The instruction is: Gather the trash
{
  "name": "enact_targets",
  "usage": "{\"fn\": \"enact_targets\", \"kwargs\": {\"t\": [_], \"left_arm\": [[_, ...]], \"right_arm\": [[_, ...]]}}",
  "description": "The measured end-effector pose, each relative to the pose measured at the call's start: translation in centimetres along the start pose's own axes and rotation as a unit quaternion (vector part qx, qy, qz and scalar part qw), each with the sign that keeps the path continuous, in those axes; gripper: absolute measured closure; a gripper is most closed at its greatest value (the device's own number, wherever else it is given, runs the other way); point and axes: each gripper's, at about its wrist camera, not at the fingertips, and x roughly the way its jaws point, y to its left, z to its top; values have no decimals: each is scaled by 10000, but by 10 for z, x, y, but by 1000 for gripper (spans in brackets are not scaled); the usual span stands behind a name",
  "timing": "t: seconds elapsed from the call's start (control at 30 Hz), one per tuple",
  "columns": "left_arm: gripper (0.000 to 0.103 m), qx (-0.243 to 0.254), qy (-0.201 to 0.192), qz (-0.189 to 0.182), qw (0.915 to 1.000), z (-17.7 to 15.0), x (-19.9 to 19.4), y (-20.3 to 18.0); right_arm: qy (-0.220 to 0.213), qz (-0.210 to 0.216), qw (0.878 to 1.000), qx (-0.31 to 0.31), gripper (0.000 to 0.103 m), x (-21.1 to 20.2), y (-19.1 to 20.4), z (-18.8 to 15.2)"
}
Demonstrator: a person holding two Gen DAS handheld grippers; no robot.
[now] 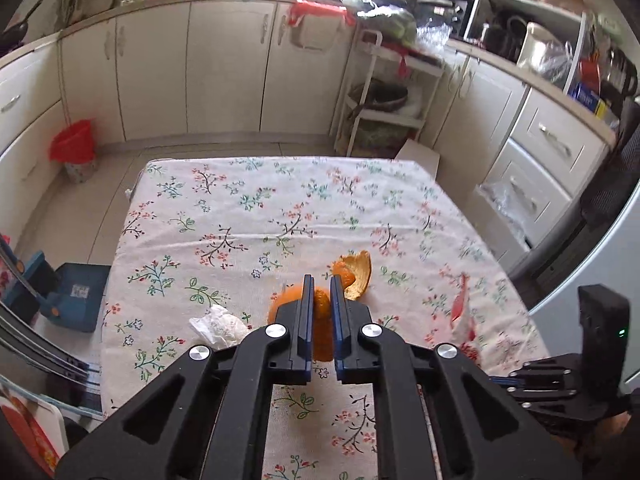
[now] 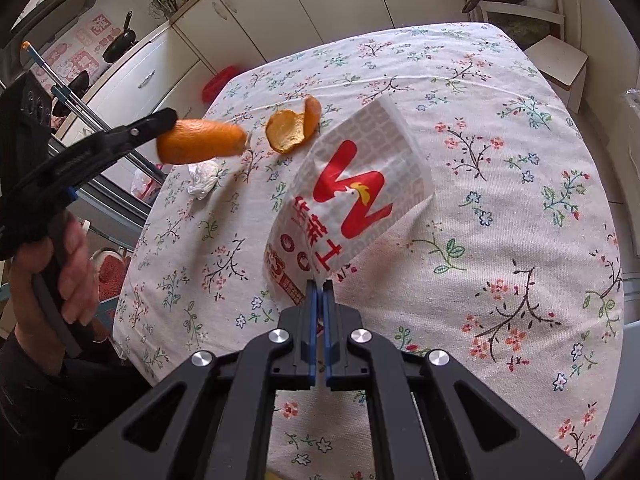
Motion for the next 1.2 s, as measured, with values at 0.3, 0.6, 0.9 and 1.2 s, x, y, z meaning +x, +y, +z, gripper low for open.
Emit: {"fn": "enact_targets", "kwargs": {"t": [0.3, 0.6, 0.9, 1.2], "left_arm": [[96, 194, 518, -212, 9982, -18, -12, 3], [66, 1294, 1832, 129, 9744, -77, 12, -6], [30, 999, 1716, -299, 9796, -77, 13, -16], [21, 165, 1866, -478, 9811, -69, 32, -18]], "right_arm": [[-44, -18, 10000, -32, 100, 0, 3, -1], [-35, -8, 10000, -62, 100, 3, 6, 0], [31, -35, 10000, -35, 99, 7, 7, -1], [-2, -15, 9999, 134, 79, 5, 0, -2]]}}
